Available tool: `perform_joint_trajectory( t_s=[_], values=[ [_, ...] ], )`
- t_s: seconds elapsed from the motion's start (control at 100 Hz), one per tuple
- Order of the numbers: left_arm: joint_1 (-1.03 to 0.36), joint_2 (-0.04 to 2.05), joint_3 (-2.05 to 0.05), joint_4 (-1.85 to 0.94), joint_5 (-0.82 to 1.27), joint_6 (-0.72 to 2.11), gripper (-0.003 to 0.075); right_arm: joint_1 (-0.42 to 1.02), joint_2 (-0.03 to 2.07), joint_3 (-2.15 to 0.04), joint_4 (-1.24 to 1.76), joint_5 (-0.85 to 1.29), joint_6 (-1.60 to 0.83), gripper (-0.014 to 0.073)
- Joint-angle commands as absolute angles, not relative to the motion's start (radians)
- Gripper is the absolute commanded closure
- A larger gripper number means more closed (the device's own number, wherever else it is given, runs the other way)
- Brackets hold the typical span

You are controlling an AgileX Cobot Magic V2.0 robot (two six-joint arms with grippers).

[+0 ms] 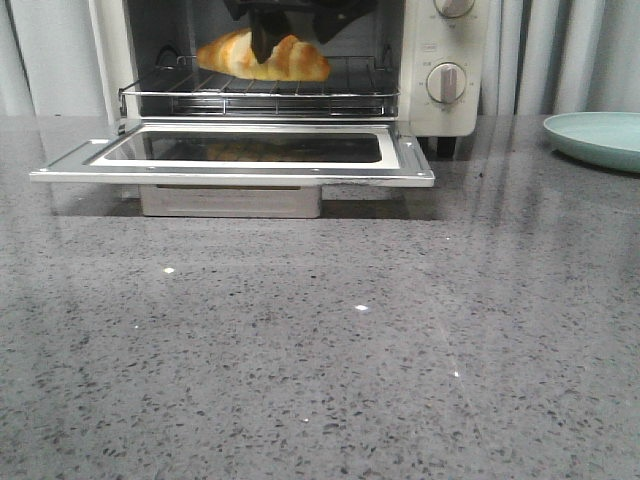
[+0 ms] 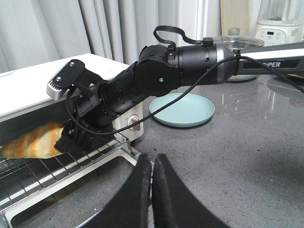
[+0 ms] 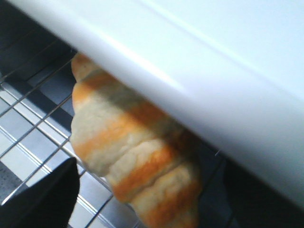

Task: Put bread in oven

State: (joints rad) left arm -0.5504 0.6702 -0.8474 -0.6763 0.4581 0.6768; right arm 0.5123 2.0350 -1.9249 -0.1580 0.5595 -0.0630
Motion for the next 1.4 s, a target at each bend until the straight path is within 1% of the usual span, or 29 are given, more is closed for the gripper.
perform_joint_trajectory(
  t_s=[0.0, 0.06, 0.13, 0.17, 0.18, 0.19, 0.2, 0.22, 0.23, 0.24, 0.25, 0.26, 0.27, 0.28, 0.34, 0.51, 0.62, 0.78, 0.86, 0.98, 1.07, 1.16, 1.28, 1.39],
  values=[
    [-0.557, 0.664, -0.874, -0.693, 0.406, 0.678, 0.0742, 0.508, 1.960, -1.975, -0.156, 0.524, -0.060, -0.0014],
    [-0.555, 0.657, -0.874, -0.693, 0.399, 0.678, 0.0742, 0.515, 1.939, -1.980, -0.141, 0.568, -0.060, 0.0046],
    [-0.553, 0.643, -0.874, -0.691, 0.382, 0.678, 0.0742, 0.533, 1.903, -1.980, -0.124, 0.622, -0.060, 0.0171],
    [-0.549, 0.633, -0.873, -0.683, 0.369, 0.678, 0.0742, 0.550, 1.879, -1.980, -0.122, 0.663, -0.060, 0.0288],
    [-0.546, 0.629, -0.873, -0.683, 0.367, 0.678, 0.0742, 0.553, 1.870, -1.980, -0.122, 0.676, -0.060, 0.0334],
    [-0.546, 0.627, -0.873, -0.681, 0.360, 0.678, 0.0742, 0.558, 1.865, -1.977, -0.122, 0.683, -0.060, 0.0358],
    [-0.546, 0.622, -0.870, -0.681, 0.358, 0.678, 0.0742, 0.561, 1.861, -1.974, -0.122, 0.688, -0.060, 0.0407],
    [-0.541, 0.618, -0.868, -0.674, 0.350, 0.676, 0.0742, 0.571, 1.845, -1.967, -0.122, 0.704, -0.060, 0.0456],
    [-0.538, 0.613, -0.866, -0.672, 0.343, 0.676, 0.0742, 0.578, 1.834, -1.964, -0.122, 0.713, -0.060, 0.0507],
    [-0.539, 0.611, -0.863, -0.669, 0.340, 0.676, 0.0742, 0.581, 1.828, -1.962, -0.122, 0.717, -0.060, 0.0533],
    [-0.534, 0.605, -0.863, -0.667, 0.337, 0.676, 0.0742, 0.585, 1.817, -1.955, -0.122, 0.724, -0.060, 0.0582],
    [-0.533, 0.602, -0.860, -0.667, 0.332, 0.676, 0.0742, 0.592, 1.811, -1.951, -0.124, 0.727, -0.062, 0.0607],
    [-0.530, 0.596, -0.856, -0.664, 0.329, 0.676, 0.0742, 0.595, 1.804, -1.943, -0.124, 0.729, -0.065, 0.0655],
    [-0.527, 0.594, -0.854, -0.662, 0.321, 0.676, 0.0742, 0.602, 1.790, -1.939, -0.124, 0.731, -0.067, 0.0674],
    [-0.512, 0.570, -0.827, -0.660, 0.296, 0.676, 0.0742, 0.631, 1.728, -1.883, -0.124, 0.729, -0.067, 0.0638],
    [-0.486, 0.524, -0.731, -0.666, 0.273, 0.669, 0.0742, 0.720, 1.462, -1.657, -0.203, 0.692, -0.067, 0.0641],
    [-0.486, 0.503, -0.670, -0.690, 0.208, 0.667, 0.0742, 0.729, 1.257, -1.457, -0.265, 0.619, -0.067, 0.0641],
    [-0.486, 0.486, -0.593, -0.698, 0.050, 0.622, 0.0742, 0.652, 0.884, -1.137, -0.365, 0.494, 0.055, 0.0641],
    [-0.486, 0.484, -0.558, -0.698, -0.019, 0.622, 0.0742, 0.594, 0.671, -0.979, -0.382, 0.434, 0.066, 0.0641],
    [-0.486, 0.484, -0.515, -0.698, -0.067, 0.622, 0.0742, 0.521, 0.376, -0.771, -0.387, 0.431, 0.075, 0.0641],
    [-0.486, 0.484, -0.499, -0.698, -0.069, 0.622, 0.0742, 0.480, 0.231, -0.703, -0.405, 0.487, 0.142, 0.0641],
    [-0.486, 0.484, -0.493, -0.698, -0.062, 0.622, 0.0742, 0.467, 0.118, -0.668, -0.451, 0.545, 0.192, 0.0641],
    [-0.486, 0.484, -0.493, -0.698, -0.060, 0.622, 0.0742, 0.469, 0.032, -0.657, -0.481, 0.595, 0.196, 0.0641],
    [-0.486, 0.484, -0.493, -0.698, -0.052, 0.622, 0.0741, 0.469, 0.000, -0.657, -0.494, 0.613, 0.196, 0.0641]
  ],
)
